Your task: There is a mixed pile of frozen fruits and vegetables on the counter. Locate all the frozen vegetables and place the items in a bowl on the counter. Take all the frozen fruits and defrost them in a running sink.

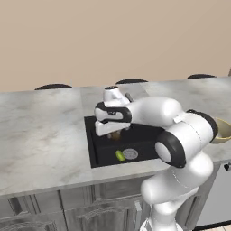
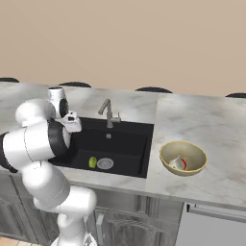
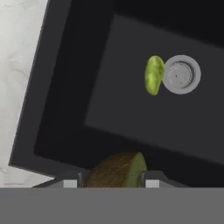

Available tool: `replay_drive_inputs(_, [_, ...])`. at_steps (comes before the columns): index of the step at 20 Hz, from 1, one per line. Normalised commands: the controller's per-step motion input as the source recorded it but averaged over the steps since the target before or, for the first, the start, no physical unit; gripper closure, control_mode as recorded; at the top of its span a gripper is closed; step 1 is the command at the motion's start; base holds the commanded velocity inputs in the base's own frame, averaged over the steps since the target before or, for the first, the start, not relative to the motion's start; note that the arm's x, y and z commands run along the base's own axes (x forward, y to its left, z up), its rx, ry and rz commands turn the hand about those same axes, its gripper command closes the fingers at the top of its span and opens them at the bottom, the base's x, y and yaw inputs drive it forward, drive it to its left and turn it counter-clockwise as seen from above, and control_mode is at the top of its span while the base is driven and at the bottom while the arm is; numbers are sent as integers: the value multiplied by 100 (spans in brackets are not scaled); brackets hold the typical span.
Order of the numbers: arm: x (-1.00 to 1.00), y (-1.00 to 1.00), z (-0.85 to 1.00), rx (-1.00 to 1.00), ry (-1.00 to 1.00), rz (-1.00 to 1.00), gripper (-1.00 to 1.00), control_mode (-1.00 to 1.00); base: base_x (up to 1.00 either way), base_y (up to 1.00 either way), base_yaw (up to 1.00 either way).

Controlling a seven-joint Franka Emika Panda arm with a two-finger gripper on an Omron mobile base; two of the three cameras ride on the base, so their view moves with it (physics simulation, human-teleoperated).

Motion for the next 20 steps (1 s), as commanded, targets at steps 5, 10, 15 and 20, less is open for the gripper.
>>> replay_drive_inputs(5, [27, -21, -38, 0, 5, -17, 100, -100, 0, 0, 0])
replay_drive_inputs(10, [47, -39, -50, 0, 7, -9, 100, -100, 0, 0, 0])
replay_drive_inputs(15, [39, -14, -60, -2, 0, -6, 100, -100, 0, 0, 0])
replay_drive_inputs(20, [44, 0, -53, -7, -3, -3, 100, -100, 0, 0, 0])
